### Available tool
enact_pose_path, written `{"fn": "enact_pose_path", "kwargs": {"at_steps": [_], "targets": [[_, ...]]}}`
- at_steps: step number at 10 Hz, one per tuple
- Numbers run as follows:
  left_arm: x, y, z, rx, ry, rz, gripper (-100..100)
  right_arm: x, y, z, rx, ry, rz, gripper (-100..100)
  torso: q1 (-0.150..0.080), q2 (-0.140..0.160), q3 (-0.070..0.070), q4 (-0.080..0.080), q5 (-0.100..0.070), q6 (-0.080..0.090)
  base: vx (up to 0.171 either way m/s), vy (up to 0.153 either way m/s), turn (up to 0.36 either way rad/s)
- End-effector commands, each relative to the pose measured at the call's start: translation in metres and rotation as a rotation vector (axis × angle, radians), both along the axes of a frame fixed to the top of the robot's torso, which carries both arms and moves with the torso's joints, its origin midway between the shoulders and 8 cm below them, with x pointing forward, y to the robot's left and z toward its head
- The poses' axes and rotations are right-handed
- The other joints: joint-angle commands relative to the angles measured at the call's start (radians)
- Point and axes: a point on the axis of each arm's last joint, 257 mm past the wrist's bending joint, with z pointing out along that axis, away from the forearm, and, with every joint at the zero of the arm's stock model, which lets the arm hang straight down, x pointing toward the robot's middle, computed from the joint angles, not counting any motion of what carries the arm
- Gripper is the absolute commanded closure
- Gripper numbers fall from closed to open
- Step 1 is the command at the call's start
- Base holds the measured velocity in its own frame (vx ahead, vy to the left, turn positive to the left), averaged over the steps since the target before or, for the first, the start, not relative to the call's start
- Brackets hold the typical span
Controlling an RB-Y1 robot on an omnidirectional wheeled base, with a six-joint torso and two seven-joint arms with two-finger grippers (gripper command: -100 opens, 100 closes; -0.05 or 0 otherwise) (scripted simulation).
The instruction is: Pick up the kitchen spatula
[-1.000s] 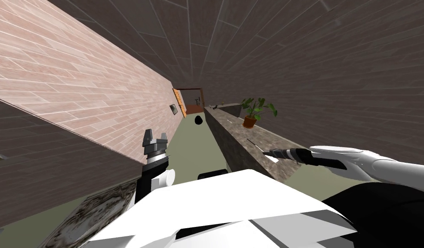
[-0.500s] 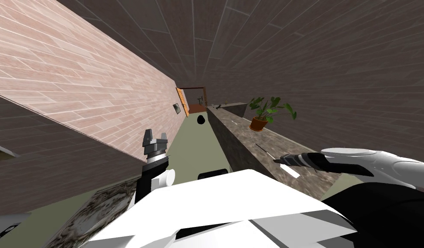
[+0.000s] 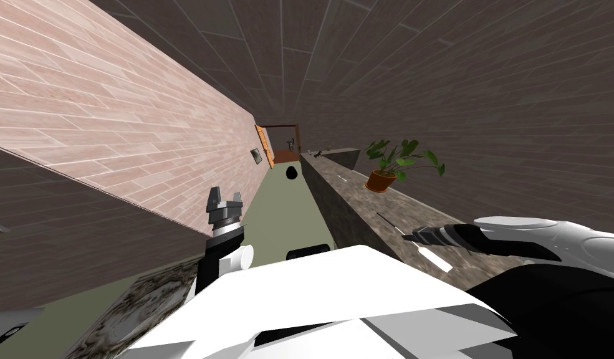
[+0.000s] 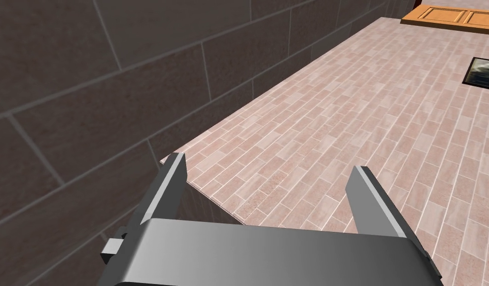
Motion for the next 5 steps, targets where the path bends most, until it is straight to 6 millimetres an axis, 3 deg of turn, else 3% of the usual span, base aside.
{"fn": "enact_pose_path", "kwargs": {"at_steps": [1,2,3,5], "targets": [[0.0,0.0,0.0,0.0,0.0,0.0,0,-0.006,0.0,-0.004,0.014,-0.006,0.024,-100,0.0,0.0,0.0,0.0,0.0,0.0,0.084,0.049,-0.038],[0.0,0.0,0.0,0.0,0.0,0.0,0,-0.009,-0.012,-0.001,-0.008,-0.003,0.01,-100,0.002,-0.001,0.0,0.0,0.0,0.0,0.077,0.042,-0.03],[0.0,0.0,0.0,0.0,0.0,0.0,0,-0.014,-0.007,-0.006,0.014,-0.009,0.035,-100,0.001,-0.001,0.0,0.0,0.001,0.0,0.097,0.033,-0.037],[0.0,0.0,0.0,0.0,0.0,0.0,0,-0.018,-0.02,-0.003,-0.011,-0.005,0.019,-100,0.001,-0.001,-0.001,0.0,0.0,0.0,0.053,0.014,-0.012]]}}
